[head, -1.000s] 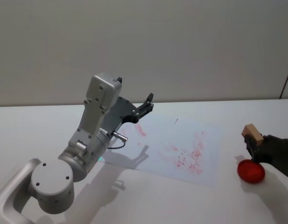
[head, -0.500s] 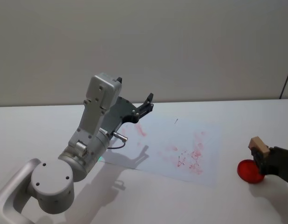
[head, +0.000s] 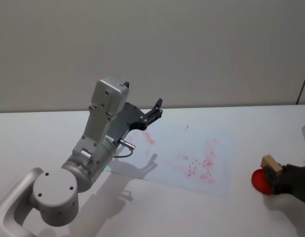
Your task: Use the one hand to pick up the stamp and affix it onto the A4 paper.
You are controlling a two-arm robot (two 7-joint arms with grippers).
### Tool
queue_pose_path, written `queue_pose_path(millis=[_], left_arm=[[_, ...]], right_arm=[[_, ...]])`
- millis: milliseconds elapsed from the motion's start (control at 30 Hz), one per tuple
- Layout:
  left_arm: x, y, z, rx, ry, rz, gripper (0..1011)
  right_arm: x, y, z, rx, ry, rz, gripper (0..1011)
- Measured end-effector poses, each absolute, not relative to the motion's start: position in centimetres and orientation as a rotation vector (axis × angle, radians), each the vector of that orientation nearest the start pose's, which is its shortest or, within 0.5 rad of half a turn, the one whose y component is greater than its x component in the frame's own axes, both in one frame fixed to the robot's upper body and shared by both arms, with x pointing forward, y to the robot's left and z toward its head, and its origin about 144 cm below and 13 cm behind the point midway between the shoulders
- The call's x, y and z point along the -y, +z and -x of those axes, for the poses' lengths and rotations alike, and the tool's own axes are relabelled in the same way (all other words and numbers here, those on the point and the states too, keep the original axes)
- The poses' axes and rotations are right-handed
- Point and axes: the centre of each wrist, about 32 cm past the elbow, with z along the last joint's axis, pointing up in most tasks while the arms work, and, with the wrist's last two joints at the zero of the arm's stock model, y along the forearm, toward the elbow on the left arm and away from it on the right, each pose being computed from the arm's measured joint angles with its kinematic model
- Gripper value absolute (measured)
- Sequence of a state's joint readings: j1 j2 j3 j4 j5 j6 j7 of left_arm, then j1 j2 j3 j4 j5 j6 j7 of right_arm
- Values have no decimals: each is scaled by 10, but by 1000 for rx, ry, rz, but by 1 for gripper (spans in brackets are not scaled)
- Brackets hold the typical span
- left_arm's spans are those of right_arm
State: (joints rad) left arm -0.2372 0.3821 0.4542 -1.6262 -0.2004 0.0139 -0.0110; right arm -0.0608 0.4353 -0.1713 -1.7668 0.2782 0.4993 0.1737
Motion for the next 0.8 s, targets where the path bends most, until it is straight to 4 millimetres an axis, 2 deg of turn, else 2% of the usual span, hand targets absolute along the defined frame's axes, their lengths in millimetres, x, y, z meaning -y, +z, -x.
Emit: queue_pose_path(millis=[200, 300, 333, 400, 433, 633, 667, 800], left_arm=[[-198, 1204, -492, 268, 1124, -61, 1001], [-198, 1204, -492, 268, 1124, -61, 1001], [-198, 1204, -492, 268, 1124, -61, 1001], [-198, 1204, -492, 268, 1124, -61, 1001], [-198, 1204, -492, 268, 1124, -61, 1001], [-198, 1204, -492, 268, 1124, -61, 1001], [-198, 1204, -492, 268, 1124, -61, 1001], [-198, 1204, -492, 268, 1124, -61, 1001]], right_arm=[[275, 1176, -438, -223, -1164, 463, 220], [274, 1175, -439, -223, -1161, 468, 259], [274, 1174, -439, -223, -1159, 470, 318], [274, 1173, -440, -223, -1156, 474, 358], [273, 1173, -440, -223, -1156, 475, 422], [272, 1172, -441, -222, -1151, 480, 583], [272, 1172, -442, -222, -1150, 481, 641], [272, 1171, -442, -222, -1149, 484, 761]])
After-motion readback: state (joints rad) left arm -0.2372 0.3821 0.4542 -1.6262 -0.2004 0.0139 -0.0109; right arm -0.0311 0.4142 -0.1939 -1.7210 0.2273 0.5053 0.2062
